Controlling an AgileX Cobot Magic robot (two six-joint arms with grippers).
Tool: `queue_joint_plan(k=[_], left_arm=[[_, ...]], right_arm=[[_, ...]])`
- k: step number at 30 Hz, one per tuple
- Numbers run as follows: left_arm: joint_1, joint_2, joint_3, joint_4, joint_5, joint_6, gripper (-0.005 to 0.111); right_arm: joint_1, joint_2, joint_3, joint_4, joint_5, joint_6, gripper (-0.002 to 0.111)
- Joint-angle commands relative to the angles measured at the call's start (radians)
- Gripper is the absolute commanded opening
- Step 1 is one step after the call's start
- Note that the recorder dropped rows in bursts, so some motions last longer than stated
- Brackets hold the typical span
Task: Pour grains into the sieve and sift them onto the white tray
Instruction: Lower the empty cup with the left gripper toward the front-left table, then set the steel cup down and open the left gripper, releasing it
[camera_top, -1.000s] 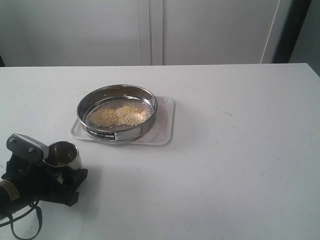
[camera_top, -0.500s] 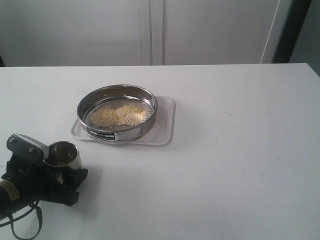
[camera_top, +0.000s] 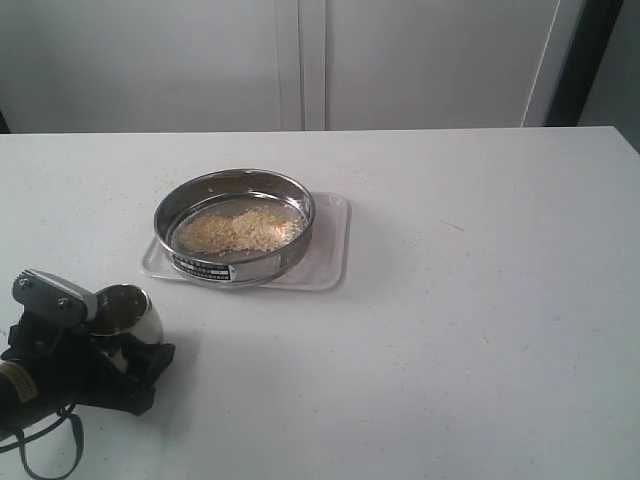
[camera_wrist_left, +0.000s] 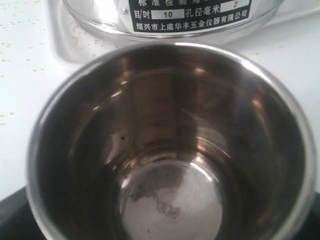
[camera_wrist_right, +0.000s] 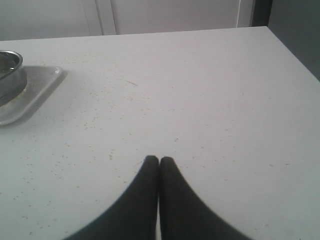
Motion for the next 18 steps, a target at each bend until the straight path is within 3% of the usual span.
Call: queue_joint_plan(k=[1, 18], left_arm=[[-0.003, -0.034, 0.008, 0.01, 0.032, 0.011, 0.09], [-0.003, -0.341, 0.008, 0.077, 0.113, -0.049, 0.089]], right_arm=[[-0.001, -0.005, 0.005, 0.0, -0.015, -0.002, 0.0], [-0.001, -0.005, 0.005, 0.0, -0.015, -0.002, 0.0]])
